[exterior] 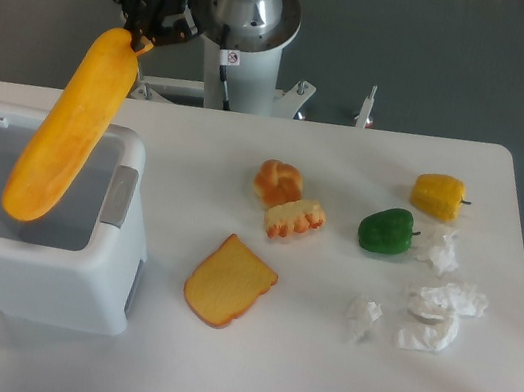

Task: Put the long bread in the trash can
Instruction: 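Lower the hanging bread into the trash can opening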

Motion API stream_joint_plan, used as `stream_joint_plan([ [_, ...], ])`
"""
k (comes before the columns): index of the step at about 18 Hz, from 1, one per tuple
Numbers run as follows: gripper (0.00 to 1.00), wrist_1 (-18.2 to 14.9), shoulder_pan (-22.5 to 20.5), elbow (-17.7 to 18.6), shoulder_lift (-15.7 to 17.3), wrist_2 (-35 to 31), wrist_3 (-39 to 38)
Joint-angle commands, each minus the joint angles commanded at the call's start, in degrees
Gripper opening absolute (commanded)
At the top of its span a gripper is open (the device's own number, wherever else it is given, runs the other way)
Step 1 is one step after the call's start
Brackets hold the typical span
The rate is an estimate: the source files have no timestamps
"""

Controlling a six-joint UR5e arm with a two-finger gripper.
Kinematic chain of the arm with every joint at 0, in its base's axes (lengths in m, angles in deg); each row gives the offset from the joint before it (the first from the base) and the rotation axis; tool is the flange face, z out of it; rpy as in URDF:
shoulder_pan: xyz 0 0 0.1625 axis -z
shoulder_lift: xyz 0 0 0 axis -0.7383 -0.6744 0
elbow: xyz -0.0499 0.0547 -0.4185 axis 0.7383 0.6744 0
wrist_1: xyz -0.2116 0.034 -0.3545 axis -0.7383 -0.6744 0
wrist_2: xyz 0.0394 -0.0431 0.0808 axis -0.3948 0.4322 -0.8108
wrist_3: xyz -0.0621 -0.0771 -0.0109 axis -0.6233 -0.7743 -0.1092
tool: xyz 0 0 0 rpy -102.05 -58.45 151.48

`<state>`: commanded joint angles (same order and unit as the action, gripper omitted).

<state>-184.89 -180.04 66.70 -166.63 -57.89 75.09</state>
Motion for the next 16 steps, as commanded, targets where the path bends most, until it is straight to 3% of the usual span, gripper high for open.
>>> stream_joint_plan([
  [16,0.03,-3.43,1.75,0.0,-1.67,1.32,0.0],
])
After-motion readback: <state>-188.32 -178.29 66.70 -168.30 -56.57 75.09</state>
